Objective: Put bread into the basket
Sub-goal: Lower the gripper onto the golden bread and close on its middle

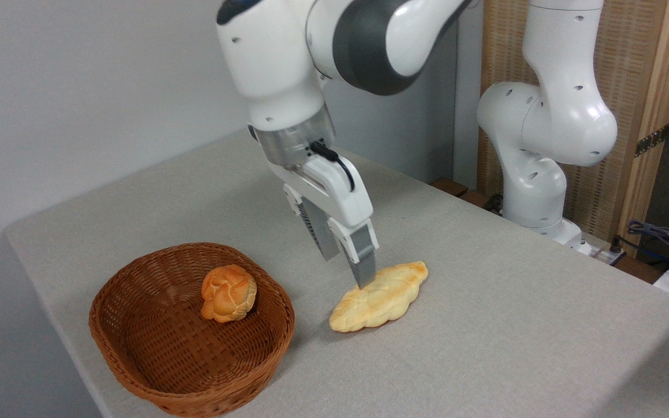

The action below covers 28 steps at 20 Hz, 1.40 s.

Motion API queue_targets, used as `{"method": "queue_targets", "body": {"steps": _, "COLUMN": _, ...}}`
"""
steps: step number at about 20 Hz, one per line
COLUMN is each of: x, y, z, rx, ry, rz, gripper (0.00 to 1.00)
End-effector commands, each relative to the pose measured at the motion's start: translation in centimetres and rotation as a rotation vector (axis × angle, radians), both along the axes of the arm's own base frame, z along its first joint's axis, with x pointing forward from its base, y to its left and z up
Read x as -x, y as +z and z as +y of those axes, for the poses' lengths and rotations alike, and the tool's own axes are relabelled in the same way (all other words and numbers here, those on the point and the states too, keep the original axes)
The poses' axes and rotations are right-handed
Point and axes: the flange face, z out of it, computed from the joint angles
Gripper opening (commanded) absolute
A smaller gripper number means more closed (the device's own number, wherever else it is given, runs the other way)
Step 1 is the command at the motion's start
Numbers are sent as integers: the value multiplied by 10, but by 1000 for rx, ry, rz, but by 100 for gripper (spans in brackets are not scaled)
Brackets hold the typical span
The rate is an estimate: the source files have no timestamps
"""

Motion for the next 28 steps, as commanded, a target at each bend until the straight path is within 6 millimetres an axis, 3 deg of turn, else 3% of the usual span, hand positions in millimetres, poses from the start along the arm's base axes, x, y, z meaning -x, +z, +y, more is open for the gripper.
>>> {"method": "queue_targets", "body": {"steps": 1, "x": 10, "y": -27, "z": 4, "rx": -35, "ry": -46, "rz": -28, "gripper": 100}}
{"method": "queue_targets", "body": {"steps": 4, "x": 12, "y": -50, "z": 2, "rx": -30, "ry": -53, "rz": -63, "gripper": 100}}
{"method": "queue_targets", "body": {"steps": 8, "x": 12, "y": -59, "z": -1, "rx": -31, "ry": -61, "rz": -43, "gripper": 100}}
{"method": "queue_targets", "body": {"steps": 18, "x": 13, "y": -65, "z": 3, "rx": -33, "ry": -55, "rz": -18, "gripper": 100}}
{"method": "queue_targets", "body": {"steps": 22, "x": 10, "y": -76, "z": -1, "rx": -65, "ry": -85, "rz": -2, "gripper": 99}}
{"method": "queue_targets", "body": {"steps": 23, "x": 9, "y": -78, "z": -1, "rx": -70, "ry": -88, "rz": 2, "gripper": 95}}
{"method": "queue_targets", "body": {"steps": 26, "x": 10, "y": -79, "z": -1, "rx": -70, "ry": -90, "rz": 9, "gripper": 53}}
{"method": "queue_targets", "body": {"steps": 28, "x": 10, "y": -79, "z": -1, "rx": -71, "ry": -89, "rz": 10, "gripper": 42}}
